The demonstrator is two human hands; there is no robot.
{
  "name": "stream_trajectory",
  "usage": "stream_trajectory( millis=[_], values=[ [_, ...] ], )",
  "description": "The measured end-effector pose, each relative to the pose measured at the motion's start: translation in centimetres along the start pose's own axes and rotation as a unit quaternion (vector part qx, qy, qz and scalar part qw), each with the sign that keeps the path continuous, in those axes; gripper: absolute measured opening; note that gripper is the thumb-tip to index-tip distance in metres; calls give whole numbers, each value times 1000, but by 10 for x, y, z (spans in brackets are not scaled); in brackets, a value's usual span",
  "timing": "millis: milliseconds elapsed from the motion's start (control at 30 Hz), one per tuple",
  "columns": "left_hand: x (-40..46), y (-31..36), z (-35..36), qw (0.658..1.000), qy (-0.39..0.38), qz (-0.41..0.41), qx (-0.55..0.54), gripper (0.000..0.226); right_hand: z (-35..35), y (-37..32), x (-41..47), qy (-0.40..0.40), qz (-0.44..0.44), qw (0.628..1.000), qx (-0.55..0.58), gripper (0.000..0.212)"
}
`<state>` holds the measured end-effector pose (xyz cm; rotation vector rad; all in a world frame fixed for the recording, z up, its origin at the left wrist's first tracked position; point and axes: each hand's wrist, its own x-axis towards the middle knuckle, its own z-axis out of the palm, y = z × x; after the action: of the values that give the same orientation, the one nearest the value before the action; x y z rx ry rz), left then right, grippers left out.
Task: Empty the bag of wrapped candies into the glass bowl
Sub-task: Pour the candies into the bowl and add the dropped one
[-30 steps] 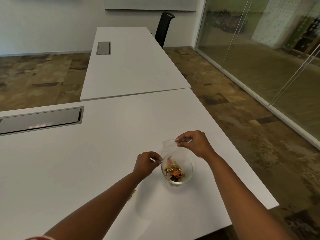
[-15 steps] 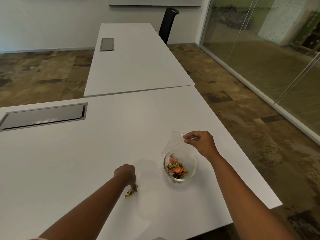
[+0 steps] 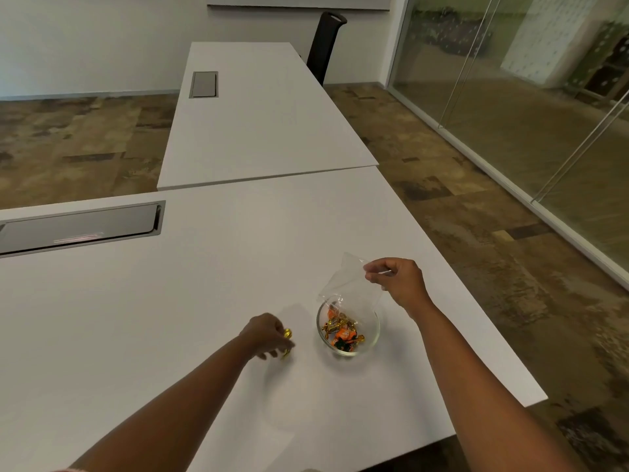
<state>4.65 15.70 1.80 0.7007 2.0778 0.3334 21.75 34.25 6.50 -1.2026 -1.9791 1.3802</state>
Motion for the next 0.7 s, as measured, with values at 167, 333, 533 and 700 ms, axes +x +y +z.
stream_trajectory(
  millis=[167,333,533,700],
  values=[
    [-1,39,5,986,13,78,-147,21,-5,-4,-1,23,25,997,75,15],
    [4,56,18,982,29,77,-171,24,-9,-3,-4,36,43,993,102,15],
    [10,56,23,982,33,54,-176,24,-12,0,-7,36,48,993,101,17],
    [9,54,19,974,54,54,-212,16,-11,2,-7,29,58,993,103,14]
  ],
)
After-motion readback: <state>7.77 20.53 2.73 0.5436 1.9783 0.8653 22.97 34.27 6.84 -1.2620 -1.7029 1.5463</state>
